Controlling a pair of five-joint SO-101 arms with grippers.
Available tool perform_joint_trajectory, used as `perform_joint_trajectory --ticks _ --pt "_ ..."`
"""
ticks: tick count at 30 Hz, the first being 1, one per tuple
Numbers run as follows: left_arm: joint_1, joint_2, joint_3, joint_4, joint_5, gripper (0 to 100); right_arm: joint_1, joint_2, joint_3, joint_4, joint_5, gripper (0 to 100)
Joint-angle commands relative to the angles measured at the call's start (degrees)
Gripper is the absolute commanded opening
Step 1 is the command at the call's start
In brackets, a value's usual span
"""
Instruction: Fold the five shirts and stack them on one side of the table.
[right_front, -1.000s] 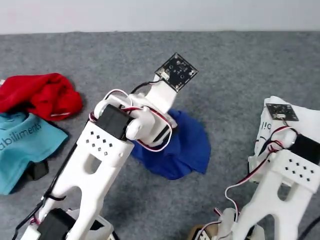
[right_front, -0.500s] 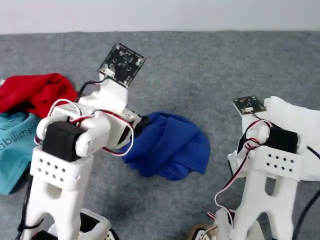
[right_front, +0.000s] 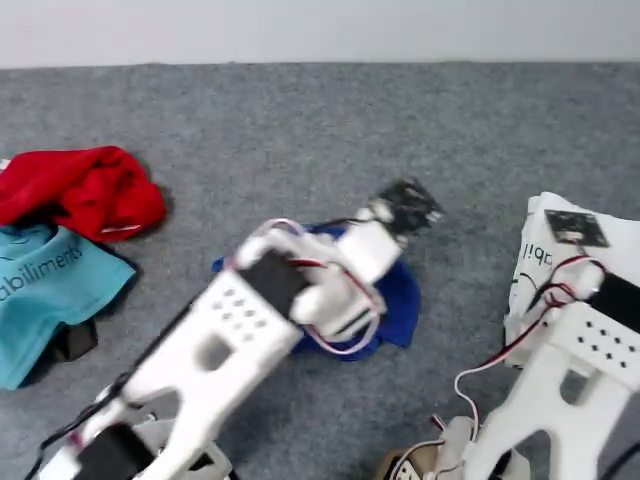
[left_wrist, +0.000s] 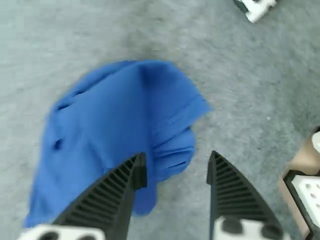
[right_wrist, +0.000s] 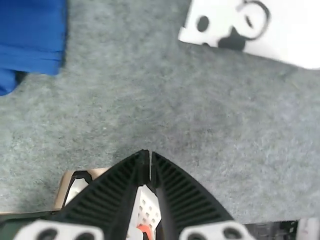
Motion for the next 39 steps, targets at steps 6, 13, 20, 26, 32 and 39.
perform_joint_trajectory --ticks 6,13,20,26,32,39 --pt "7.91 19.87 -11.82 -2.81 0.26 21 2.33 -0.75 -0.26 0.66 -0.35 0.9" --pt "7.82 38.77 -24.31 -2.29 0.18 25 2.33 -0.84 -0.18 1.54 -0.18 0.9" --pt "5.45 49.58 -35.12 2.37 0.18 25 2.33 -1.27 -0.18 2.33 -0.18 0.9" --pt "2.20 50.90 -43.91 8.18 0.18 25 2.33 -1.01 -0.18 2.33 -0.18 0.9" --pt "1.93 51.16 -43.47 9.85 0.09 25 2.33 -1.01 -0.18 2.33 -0.18 0.9" --pt "1.93 51.16 -38.11 9.76 0.09 25 2.33 -0.92 -0.18 2.33 -0.18 0.9"
